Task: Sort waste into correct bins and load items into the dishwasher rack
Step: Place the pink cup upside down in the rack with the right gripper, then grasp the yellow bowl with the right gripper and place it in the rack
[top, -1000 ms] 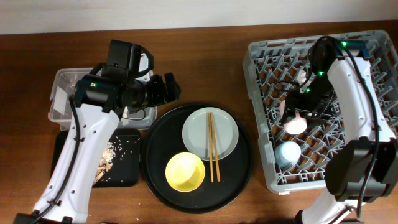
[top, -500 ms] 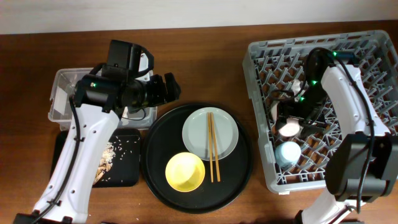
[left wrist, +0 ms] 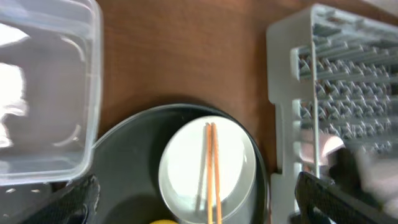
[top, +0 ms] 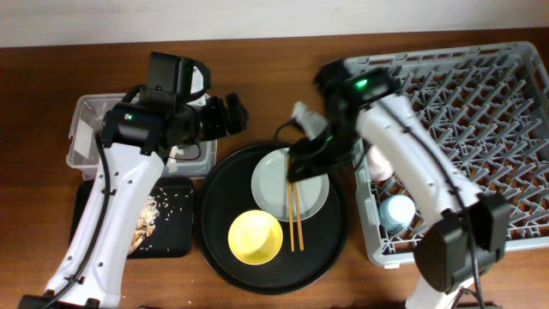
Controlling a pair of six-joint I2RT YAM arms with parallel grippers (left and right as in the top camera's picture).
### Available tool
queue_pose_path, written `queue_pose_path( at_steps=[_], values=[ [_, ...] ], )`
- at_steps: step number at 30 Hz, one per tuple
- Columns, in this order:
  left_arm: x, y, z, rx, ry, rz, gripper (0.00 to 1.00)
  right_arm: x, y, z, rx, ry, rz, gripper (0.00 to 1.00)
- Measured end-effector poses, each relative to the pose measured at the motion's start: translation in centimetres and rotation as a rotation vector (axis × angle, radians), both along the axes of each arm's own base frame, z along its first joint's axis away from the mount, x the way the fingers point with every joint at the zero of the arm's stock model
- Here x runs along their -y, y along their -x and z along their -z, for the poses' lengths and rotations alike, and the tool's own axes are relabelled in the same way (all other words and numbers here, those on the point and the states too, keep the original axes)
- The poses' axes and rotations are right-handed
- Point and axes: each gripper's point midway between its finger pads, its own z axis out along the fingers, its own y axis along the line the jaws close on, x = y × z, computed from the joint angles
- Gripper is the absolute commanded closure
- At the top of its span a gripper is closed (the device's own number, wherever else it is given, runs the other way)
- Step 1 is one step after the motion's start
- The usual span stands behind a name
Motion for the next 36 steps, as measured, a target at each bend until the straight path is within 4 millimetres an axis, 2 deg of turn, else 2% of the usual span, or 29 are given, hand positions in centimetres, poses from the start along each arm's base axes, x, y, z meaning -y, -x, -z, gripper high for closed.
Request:
queue_pose_path(
  at_steps=[1, 2, 3, 4, 5, 6, 7, 8, 9, 11, 13, 15, 16, 17, 21, 23, 27, 30, 32, 33, 34, 35, 36],
  values=[
    [-1.7, -0.7, 0.0, 0.011, -0.029, -0.051, 0.01, -1.6, 1.4, 1.1, -0.007, 0.004, -0.049, 0.32],
    [-4.7, -1.3, 0.0, 0.010, -0.053, -0.131, 0.01, -3.4, 2.6, 2.3, 0.004, -0.001, -0.101, 0.32],
    [-8.9, -1.9, -0.4, 0.015, -0.064, -0.238, 0.01, -6.0, 4.8, 3.8, 0.020, -0.011, -0.181, 0.32],
    [-13.0, -2.0, -0.9, 0.023, -0.072, -0.344, 0.01, -7.7, 5.6, 4.7, 0.051, -0.029, -0.223, 0.32],
    [-16.7, -1.3, -1.4, 0.022, -0.081, -0.440, 0.01, -9.8, 7.3, 5.7, 0.074, -0.048, -0.286, 0.32],
    [-20.8, -0.3, -1.9, 0.027, -0.087, -0.551, 0.01, -12.6, 9.9, 6.4, 0.109, -0.083, -0.374, 0.32],
    [-23.5, 0.6, -2.4, 0.037, -0.094, -0.627, 0.01, -14.1, 11.1, 6.6, 0.148, -0.101, -0.422, 0.32],
    [-25.1, 1.1, -2.7, 0.041, -0.098, -0.671, 0.01, -15.1, 11.7, 7.1, 0.205, -0.078, -0.442, 0.34],
    [-26.3, 1.6, -2.6, 0.038, -0.099, -0.707, 0.01, -15.3, 11.9, 8.0, 0.279, 0.014, -0.432, 0.43],
    [-27.0, 1.8, -2.6, 0.038, -0.100, -0.727, 0.01, -15.1, 11.9, 8.7, 0.370, 0.122, -0.405, 0.51],
    [-27.1, 1.9, -2.6, 0.038, -0.100, -0.727, 0.01, -15.1, 12.0, 9.7, 0.426, 0.168, -0.389, 0.51],
    [-27.1, 1.9, -2.6, 0.037, -0.100, -0.727, 0.01, -14.5, 11.9, 10.7, 0.432, 0.192, -0.382, 0.55],
    [-27.1, 1.9, -2.6, 0.038, -0.100, -0.727, 0.01, -14.2, 12.0, 11.5, 0.430, 0.195, -0.367, 0.63],
    [-27.1, 1.9, -2.6, 0.038, -0.100, -0.727, 0.01, -13.3, 12.3, 12.5, 0.412, 0.224, -0.364, 0.65],
    [-27.1, 1.9, -2.6, 0.038, -0.100, -0.727, 0.01, -13.4, 12.2, 12.7, 0.414, 0.224, -0.340, 0.72],
    [-27.1, 1.9, -2.6, 0.037, -0.100, -0.727, 0.01, -12.9, 12.4, 13.5, 0.408, 0.235, -0.341, 0.80],
    [-27.1, 1.9, -2.6, 0.037, -0.100, -0.727, 0.01, -13.0, 12.3, 13.5, 0.409, 0.231, -0.339, 0.96],
    [-27.1, 1.9, -2.6, 0.037, -0.100, -0.727, 0.01, -13.0, 12.1, 13.2, 0.419, 0.233, -0.343, 0.96],
    [-27.0, 1.9, -2.6, 0.033, -0.100, -0.728, 0.01, -13.9, 11.2, 10.8, 0.432, 0.219, -0.326, 0.96],
    [-27.0, 2.0, -2.6, 0.031, -0.098, -0.726, 0.01, -14.5, 9.7, 7.3, 0.454, 0.185, -0.314, 0.96],
    [-27.0, 2.0, -2.6, 0.031, -0.100, -0.727, 0.01, -15.1, 7.0, 2.4, 0.527, 0.109, -0.269, 0.96],
    [-27.0, 2.0, -2.5, 0.030, -0.099, -0.726, 0.01, -14.6, 6.3, 0.5, 0.536, 0.100, -0.262, 0.96],
    [-27.0, 2.0, -2.6, 0.030, -0.100, -0.727, 0.01, -13.5, 3.4, -3.6, 0.584, 0.042, -0.225, 0.96]
  ],
)
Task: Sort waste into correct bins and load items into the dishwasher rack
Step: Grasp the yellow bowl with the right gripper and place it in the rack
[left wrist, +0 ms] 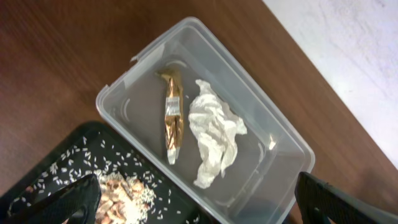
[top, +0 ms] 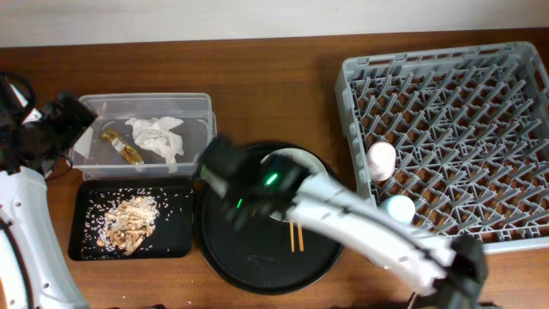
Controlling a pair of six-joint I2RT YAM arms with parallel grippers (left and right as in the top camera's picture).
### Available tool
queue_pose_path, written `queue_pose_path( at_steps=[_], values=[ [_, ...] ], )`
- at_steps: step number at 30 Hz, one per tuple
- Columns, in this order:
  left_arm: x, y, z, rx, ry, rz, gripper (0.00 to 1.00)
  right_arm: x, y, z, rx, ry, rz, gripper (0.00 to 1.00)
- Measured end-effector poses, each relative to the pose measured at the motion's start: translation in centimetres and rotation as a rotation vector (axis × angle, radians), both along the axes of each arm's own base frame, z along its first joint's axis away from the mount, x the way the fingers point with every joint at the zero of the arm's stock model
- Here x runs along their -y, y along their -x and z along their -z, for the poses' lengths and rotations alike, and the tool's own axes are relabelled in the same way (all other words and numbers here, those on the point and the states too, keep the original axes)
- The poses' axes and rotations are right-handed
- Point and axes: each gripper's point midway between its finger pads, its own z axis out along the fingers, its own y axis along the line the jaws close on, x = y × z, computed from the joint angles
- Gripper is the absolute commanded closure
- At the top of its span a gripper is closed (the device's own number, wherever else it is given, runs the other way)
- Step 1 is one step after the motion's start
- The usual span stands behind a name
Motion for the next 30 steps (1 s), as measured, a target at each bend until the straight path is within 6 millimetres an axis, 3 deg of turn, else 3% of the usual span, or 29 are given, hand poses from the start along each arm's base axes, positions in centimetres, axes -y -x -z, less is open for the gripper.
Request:
queue_pose_path(
  at_steps=[1, 2, 3, 4, 6, 8, 10, 15, 18, 21, 23, 25, 28, 30],
  values=[
    [0.0, 0.0, 0.0, 0.002, 0.000, 0.000, 0.01, 3.1, -4.8, -5.1, 0.081, -0.102, 0.055, 0.96],
    [0.0, 0.0, -0.1, 0.003, -0.001, 0.000, 0.01, 7.3, -9.4, -7.3, 0.110, -0.182, 0.082, 0.96],
    [0.0, 0.0, -0.1, 0.004, -0.001, -0.001, 0.01, 14.8, -15.0, -8.4, 0.091, -0.323, 0.198, 0.96],
    [0.1, 0.0, -0.1, 0.003, 0.001, 0.002, 0.01, 16.6, -16.3, -9.7, 0.110, -0.446, 0.139, 0.96],
    [0.0, 0.0, -0.2, 0.007, 0.000, 0.000, 0.01, 23.8, -20.9, -10.5, 0.180, -0.639, 0.147, 0.96],
    [0.0, 0.0, -0.3, 0.008, 0.000, 0.000, 0.01, 31.0, -24.1, -7.6, 0.168, -0.813, 0.191, 0.96],
    [0.0, 0.0, -0.2, 0.006, 0.000, 0.000, 0.01, 32.1, -25.3, -5.4, 0.146, -0.953, 0.129, 0.96],
    [0.0, 0.0, -0.3, 0.008, 0.000, 0.000, 0.01, 32.3, -26.7, 0.7, 0.008, -1.074, 0.143, 0.96],
    [0.0, 0.0, -0.3, 0.008, 0.000, 0.000, 0.01, 33.2, -26.5, 1.0, -0.019, -1.095, 0.177, 0.96],
    [0.0, 0.0, -0.3, 0.008, -0.001, 0.000, 0.01, 36.2, -26.1, 2.0, -0.079, -1.085, 0.308, 0.96],
    [0.0, 0.0, -0.3, 0.008, 0.000, 0.000, 0.01, 37.3, -25.8, 2.7, -0.104, -1.064, 0.367, 0.80],
    [0.0, 0.0, -0.3, 0.008, 0.000, 0.000, 0.01, 38.1, -25.7, 3.6, -0.128, -1.028, 0.419, 0.72],
    [0.0, 0.0, -0.3, 0.008, 0.000, 0.000, 0.01, 41.1, -25.5, 4.2, -0.153, -1.018, 0.530, 0.43],
    [0.0, 0.0, -0.3, 0.008, 0.000, 0.000, 0.01, 43.4, -25.2, 4.3, -0.165, -1.035, 0.602, 0.37]
  ],
)
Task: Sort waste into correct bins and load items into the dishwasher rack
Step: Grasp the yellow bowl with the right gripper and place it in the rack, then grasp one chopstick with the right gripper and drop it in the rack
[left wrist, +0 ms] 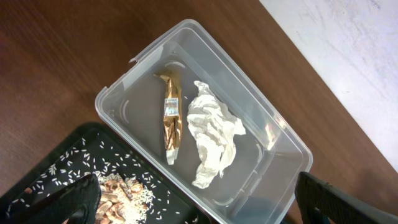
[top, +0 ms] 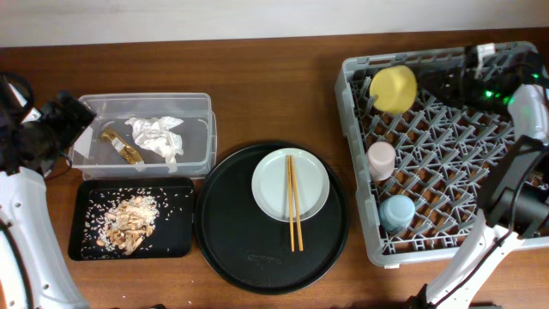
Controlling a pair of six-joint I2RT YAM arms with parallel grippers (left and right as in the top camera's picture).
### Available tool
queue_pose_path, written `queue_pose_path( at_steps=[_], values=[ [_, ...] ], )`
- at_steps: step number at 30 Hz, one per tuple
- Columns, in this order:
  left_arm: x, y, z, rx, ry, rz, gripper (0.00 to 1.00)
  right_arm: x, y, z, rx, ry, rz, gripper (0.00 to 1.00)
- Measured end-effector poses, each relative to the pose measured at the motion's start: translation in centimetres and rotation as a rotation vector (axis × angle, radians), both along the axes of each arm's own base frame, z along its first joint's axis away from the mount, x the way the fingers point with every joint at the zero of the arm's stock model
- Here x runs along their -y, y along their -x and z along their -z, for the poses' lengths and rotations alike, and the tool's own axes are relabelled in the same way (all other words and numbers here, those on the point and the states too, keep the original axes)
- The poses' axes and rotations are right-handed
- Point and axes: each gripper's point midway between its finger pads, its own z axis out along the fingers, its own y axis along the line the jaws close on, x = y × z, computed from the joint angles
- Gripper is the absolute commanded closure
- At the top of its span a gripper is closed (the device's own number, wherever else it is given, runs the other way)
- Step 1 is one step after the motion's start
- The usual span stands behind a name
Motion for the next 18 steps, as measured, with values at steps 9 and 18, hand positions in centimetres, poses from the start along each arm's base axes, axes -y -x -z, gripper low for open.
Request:
queue_pose_path(
  at_steps=[9, 18],
  values=[
    [0.0, 0.0, 0.0, -0.001, 0.000, 0.000, 0.01, -0.3, 2.6, -2.1, -0.245, 0.367, 0.130, 0.31],
    [0.0, 0.0, 0.0, 0.001, 0.000, 0.000, 0.01, -27.6, 17.0, -3.9, -0.317, 0.889, -0.376, 0.17]
  ],
)
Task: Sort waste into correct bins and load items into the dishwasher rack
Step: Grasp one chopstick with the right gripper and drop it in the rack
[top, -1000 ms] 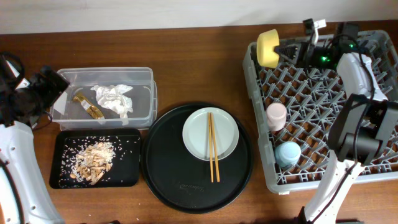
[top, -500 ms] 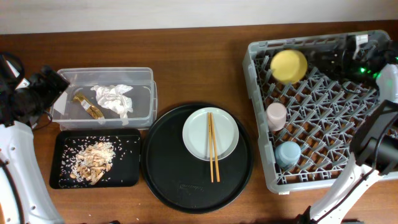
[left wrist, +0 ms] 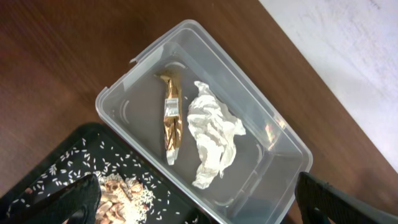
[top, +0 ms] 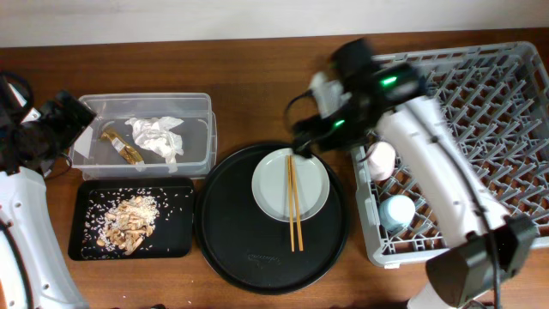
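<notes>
A white plate (top: 290,184) with a pair of chopsticks (top: 293,206) across it lies on the round black tray (top: 257,257). My right gripper (top: 304,139) hangs at the plate's far edge, dark and blurred, so its jaws are unreadable. My left gripper (left wrist: 199,211) is open high above the clear bin (left wrist: 124,87), one finger (left wrist: 74,199) over the scraps tray. The bin holds a gold wrapper (left wrist: 171,118) and a crumpled tissue (left wrist: 214,140). The yellow bowl does not show; my right arm covers the rack's back left.
The grey dishwasher rack (top: 480,103) fills the right side, with a pink cup (top: 380,159) and a blue cup (top: 396,210) along its left edge. A black rectangular tray (top: 171,240) of rice and food scraps lies in front of the clear bin (top: 202,129).
My right arm was at the rack's far right corner, the yellow bowl standing at the rack's back left. Now the arm reaches across the rack's left edge to the plate. The left arm is unchanged.
First my left gripper hovered by the clear bin and my right was at the plate, the yellow bowl on the round tray. Then the left arm was at the far left and the bowl was off the tray. Later the bowl stood in the rack; now my right gripper is by the plate again.
</notes>
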Controlling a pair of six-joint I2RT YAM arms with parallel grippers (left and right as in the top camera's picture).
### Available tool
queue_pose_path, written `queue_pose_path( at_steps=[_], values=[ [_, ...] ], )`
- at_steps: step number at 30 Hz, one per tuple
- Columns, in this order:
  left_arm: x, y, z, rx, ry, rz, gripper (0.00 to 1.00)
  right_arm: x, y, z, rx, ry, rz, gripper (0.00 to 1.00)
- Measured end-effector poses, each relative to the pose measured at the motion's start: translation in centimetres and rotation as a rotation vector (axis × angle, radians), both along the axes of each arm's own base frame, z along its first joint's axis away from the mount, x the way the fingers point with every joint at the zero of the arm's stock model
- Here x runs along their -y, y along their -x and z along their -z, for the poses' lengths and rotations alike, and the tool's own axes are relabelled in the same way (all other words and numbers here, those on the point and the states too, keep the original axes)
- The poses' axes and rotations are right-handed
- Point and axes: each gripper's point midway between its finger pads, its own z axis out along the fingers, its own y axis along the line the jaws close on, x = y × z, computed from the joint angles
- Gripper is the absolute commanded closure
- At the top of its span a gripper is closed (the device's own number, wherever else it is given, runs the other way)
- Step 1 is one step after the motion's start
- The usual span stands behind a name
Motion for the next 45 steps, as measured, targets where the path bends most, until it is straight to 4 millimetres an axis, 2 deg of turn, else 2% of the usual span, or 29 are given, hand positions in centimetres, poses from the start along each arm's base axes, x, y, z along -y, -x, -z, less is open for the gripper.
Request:
queue_pose_path(
  at_steps=[1, 2, 3, 4, 5, 6, 7, 10, 12, 18, 34, 39, 45],
  values=[
    [0.0, 0.0, 0.0, -0.001, 0.000, -0.001, 0.01, -1.1, 0.4, 0.9, -0.003, 0.009, -0.006, 0.41],
    [0.0, 0.0, 0.0, -0.001, 0.001, 0.000, 0.01, -2.2, 0.4, 2.1, 0.006, 0.012, -0.009, 0.47],
    [0.0, 0.0, 0.0, 0.000, 0.000, -0.001, 0.01, -3.8, 2.4, 4.8, -0.040, 0.045, -0.036, 0.50],
    [0.0, 0.0, 0.0, 0.000, 0.000, 0.000, 0.01, -4.5, 3.3, 6.9, -0.061, 0.068, -0.023, 0.51],
    [0.0, 0.0, 0.0, -0.001, 0.000, 0.000, 0.01, -4.4, 3.6, 9.0, -0.064, 0.103, 0.017, 0.51],
    [0.0, 0.0, 0.0, 0.000, -0.001, -0.001, 0.01, -4.2, 3.0, 10.7, -0.035, 0.112, 0.060, 0.53],
    [0.0, 0.0, 0.0, 0.001, -0.002, -0.001, 0.01, -3.8, 2.7, 12.3, -0.020, 0.124, 0.088, 0.58],
    [0.0, 0.0, 0.0, 0.000, 0.000, 0.000, 0.01, -2.7, 2.8, 16.0, 0.009, 0.152, 0.146, 0.63],
    [0.0, 0.0, 0.0, 0.000, -0.001, 0.000, 0.01, -1.6, 2.6, 17.1, 0.028, 0.195, 0.185, 0.65],
    [0.0, 0.0, 0.0, 0.000, 0.000, -0.001, 0.01, -0.9, 2.8, 17.9, 0.035, 0.223, 0.215, 0.67],
    [0.0, 0.0, 0.0, 0.000, -0.001, 0.000, 0.01, -1.8, 3.0, 17.8, 0.014, 0.173, 0.205, 0.67],
    [0.0, 0.0, 0.0, 0.000, -0.001, 0.000, 0.01, -2.7, 1.7, 17.4, 0.065, 0.130, 0.210, 0.67],
    [0.0, 0.0, 0.0, 0.000, -0.001, 0.000, 0.01, -1.7, 3.3, 17.9, 0.004, 0.180, 0.204, 0.67]
  ],
)
